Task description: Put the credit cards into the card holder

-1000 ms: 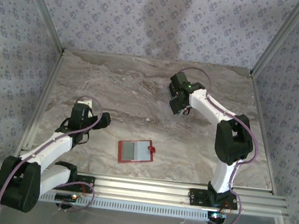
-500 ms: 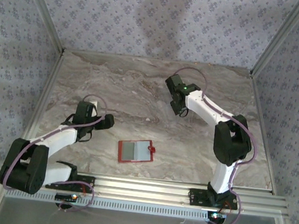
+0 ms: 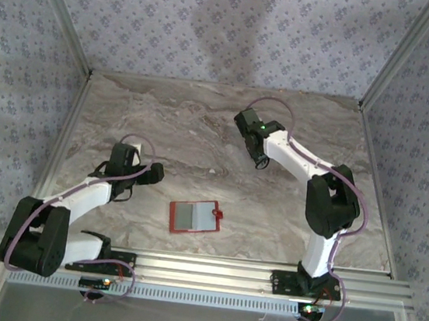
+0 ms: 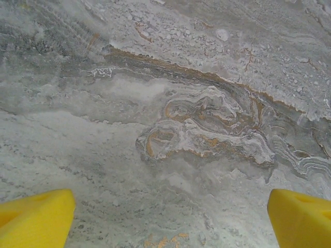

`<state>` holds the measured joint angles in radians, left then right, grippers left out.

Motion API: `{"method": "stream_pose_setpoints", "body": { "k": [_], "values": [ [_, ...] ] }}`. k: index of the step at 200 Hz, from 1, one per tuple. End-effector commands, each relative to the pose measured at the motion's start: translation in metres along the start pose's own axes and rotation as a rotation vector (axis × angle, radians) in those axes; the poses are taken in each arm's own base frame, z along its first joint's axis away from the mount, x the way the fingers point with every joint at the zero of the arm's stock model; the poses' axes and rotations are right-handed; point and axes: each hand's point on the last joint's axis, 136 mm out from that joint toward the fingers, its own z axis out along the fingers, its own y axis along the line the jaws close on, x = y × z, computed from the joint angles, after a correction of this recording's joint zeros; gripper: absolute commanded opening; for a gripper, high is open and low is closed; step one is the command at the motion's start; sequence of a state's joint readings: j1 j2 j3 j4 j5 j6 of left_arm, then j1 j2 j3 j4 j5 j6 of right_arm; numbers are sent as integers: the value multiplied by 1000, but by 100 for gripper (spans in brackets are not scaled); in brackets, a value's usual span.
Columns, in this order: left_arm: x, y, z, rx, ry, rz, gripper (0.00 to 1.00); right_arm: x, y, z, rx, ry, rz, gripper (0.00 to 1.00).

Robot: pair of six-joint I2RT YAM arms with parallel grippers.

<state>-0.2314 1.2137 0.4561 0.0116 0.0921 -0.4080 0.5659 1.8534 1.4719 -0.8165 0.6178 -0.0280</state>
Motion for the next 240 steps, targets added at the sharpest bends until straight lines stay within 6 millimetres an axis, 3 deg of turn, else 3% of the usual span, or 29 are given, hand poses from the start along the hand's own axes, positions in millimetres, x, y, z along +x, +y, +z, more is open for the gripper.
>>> {"method": "stream_pose_setpoints", "body": {
  "k": [1,122,152,183,240],
  "values": [
    [-4,-1,-4,-4,-17,18,95,4,-4,-2,30,33,-21,55],
    [-9,5,-13,-35,-69,3,95,4,5,-5,6,60,-58,19],
    [-10,6,-13,-44,-66,6,95,6,12,-8,-37,60,-54,16],
    [-10,6,-13,-42,-72,8,95,3,25,-17,-133,43,-32,0],
    [-11,7,-13,-47,-77,9,95,0,31,-41,-273,14,35,0]
  ]
}}
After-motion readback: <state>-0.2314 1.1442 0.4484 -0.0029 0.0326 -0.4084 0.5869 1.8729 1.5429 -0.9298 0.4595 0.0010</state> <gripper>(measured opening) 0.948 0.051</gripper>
